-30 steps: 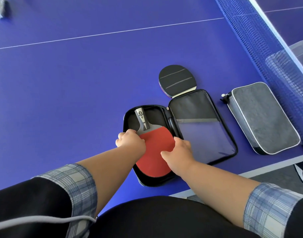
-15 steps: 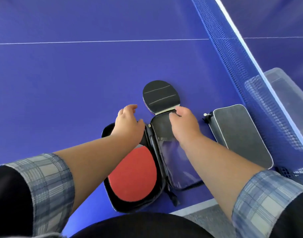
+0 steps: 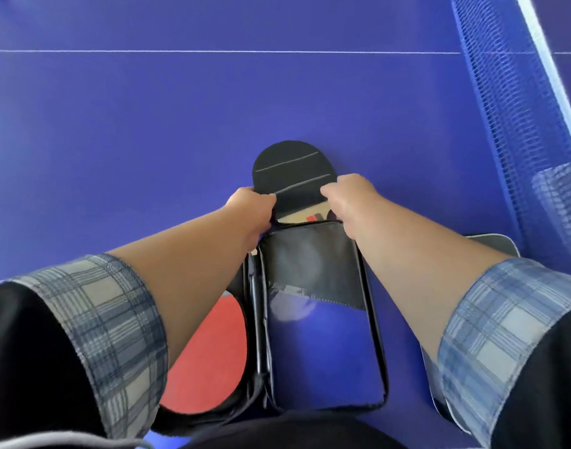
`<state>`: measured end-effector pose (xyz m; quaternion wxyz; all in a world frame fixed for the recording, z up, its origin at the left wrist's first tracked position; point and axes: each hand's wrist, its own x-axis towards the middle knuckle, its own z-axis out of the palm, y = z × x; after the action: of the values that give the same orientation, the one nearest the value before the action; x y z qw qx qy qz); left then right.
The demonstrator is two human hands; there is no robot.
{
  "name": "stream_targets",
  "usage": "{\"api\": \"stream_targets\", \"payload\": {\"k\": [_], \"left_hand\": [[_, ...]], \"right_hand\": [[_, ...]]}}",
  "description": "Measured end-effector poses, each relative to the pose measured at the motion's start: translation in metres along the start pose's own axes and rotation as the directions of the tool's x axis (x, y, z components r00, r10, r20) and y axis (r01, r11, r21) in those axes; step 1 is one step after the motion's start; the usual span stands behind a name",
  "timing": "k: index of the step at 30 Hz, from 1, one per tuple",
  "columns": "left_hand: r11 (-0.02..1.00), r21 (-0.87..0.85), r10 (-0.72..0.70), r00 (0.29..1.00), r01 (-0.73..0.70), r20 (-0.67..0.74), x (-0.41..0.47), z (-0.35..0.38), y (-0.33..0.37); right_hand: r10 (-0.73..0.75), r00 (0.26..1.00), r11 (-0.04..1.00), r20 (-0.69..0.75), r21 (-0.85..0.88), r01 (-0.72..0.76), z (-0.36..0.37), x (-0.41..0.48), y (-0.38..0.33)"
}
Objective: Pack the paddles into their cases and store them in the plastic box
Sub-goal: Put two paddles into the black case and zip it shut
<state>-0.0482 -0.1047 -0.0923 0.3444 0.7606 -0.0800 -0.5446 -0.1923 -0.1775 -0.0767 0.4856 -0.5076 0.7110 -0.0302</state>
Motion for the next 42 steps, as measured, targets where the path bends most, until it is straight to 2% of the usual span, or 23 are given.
{"api": "stream_targets", "payload": {"k": [4,9,10,12,14,15,16,17,18,19,20,21,24,25,26,29,31,33,35,37,39,42], "left_hand": [[0.988,-0.153,0.004,0.997,-0.016,-0.076,0.008,-0.003,0.016],[0.919,-0.383,0.049,0.991,-0.094,-0.126,0.007,-0.014,0.035],[0.909,-0.403,0.057,0.988,-0.111,-0.143,0.005,-0.017,0.035],[0.910,-0.396,0.051,0.981,-0.122,-0.185,-0.004,-0.023,0.034],[0.904,-0.411,0.028,0.977,-0.114,-0.211,-0.014,-0.033,0.029],[0.892,-0.441,0.012,0.981,-0.098,-0.194,-0.021,-0.040,0.026],[0.883,-0.462,0.006,0.987,-0.081,-0.160,-0.029,-0.045,0.023],[0.895,-0.442,0.012,0.992,-0.067,-0.126,-0.038,-0.050,0.019],[0.908,-0.414,0.021,0.994,-0.065,-0.110,-0.046,-0.055,0.013],[0.919,-0.386,0.040,0.992,-0.083,-0.120,-0.054,-0.059,0.005],[0.916,-0.391,0.049,0.991,-0.093,-0.121,-0.062,-0.063,-0.005],[0.901,-0.427,0.039,0.995,-0.076,-0.095,-0.071,-0.067,-0.015],[0.847,-0.530,0.062,0.998,-0.037,0.030,-0.093,-0.081,-0.050],[0.856,-0.516,0.086,0.995,-0.045,0.057,-0.099,-0.086,-0.061],[0.868,-0.492,0.107,0.992,-0.057,0.073,-0.104,-0.092,-0.071],[0.902,-0.426,0.101,0.994,-0.069,0.051,-0.123,-0.115,-0.088],[0.921,-0.386,0.051,0.999,-0.054,-0.017,-0.129,-0.140,-0.093],[0.947,-0.315,0.054,0.997,-0.070,-0.061,-0.130,-0.165,-0.102],[0.985,-0.127,0.113,0.992,-0.120,-0.064,-0.133,-0.184,-0.112],[0.974,0.133,0.187,0.982,-0.182,-0.024,-0.136,-0.194,-0.124],[0.932,0.286,0.220,0.974,-0.224,0.045,-0.138,-0.196,-0.139],[0.912,0.373,0.153,0.985,-0.171,0.077,-0.138,-0.193,-0.160]], "right_hand": [[-0.159,0.987,0.978,0.023,0.138,0.155,-0.005,0.012,-0.025],[-0.364,0.929,0.931,0.061,0.039,0.362,-0.010,0.008,-0.057],[-0.400,0.916,0.917,0.041,0.001,0.400,-0.009,0.005,-0.058],[-0.495,0.861,0.868,-0.117,-0.046,0.494,-0.001,-0.009,-0.054],[-0.542,0.794,0.814,-0.274,0.065,0.578,0.017,-0.034,-0.044],[-0.521,0.809,0.814,-0.271,0.125,0.567,0.030,-0.051,-0.035],[-0.457,0.866,0.843,-0.203,0.210,0.494,0.046,-0.065,-0.024],[-0.344,0.936,0.880,-0.073,0.323,0.348,0.061,-0.080,-0.013],[-0.207,0.974,0.893,0.088,0.424,0.151,0.075,-0.094,-0.004],[-0.103,0.968,0.863,0.228,0.504,-0.027,0.087,-0.105,0.002],[-0.075,0.947,0.813,0.312,0.569,-0.123,0.096,-0.113,0.009],[-0.094,0.940,0.765,0.327,0.628,-0.142,0.102,-0.118,0.012],[-0.127,0.964,0.579,0.233,0.806,-0.119,0.110,-0.129,0.013],[-0.114,0.971,0.536,0.210,0.836,-0.118,0.112,-0.135,0.013],[-0.100,0.978,0.536,0.185,0.838,-0.104,0.115,-0.140,0.015],[-0.047,0.996,0.726,0.072,0.687,-0.016,0.119,-0.159,0.021],[-0.066,0.997,0.745,0.031,0.666,0.029,0.114,-0.169,0.026],[-0.132,0.987,0.744,0.093,0.667,0.037,0.105,-0.176,0.034],[-0.191,0.958,0.789,0.213,0.614,0.021,0.100,-0.183,0.044],[-0.186,0.943,0.841,0.275,0.540,0.009,0.101,-0.187,0.053],[-0.153,0.954,0.877,0.257,0.480,0.012,0.109,-0.188,0.063],[-0.111,0.989,0.944,0.093,0.322,0.076,0.128,-0.186,0.076]]}}
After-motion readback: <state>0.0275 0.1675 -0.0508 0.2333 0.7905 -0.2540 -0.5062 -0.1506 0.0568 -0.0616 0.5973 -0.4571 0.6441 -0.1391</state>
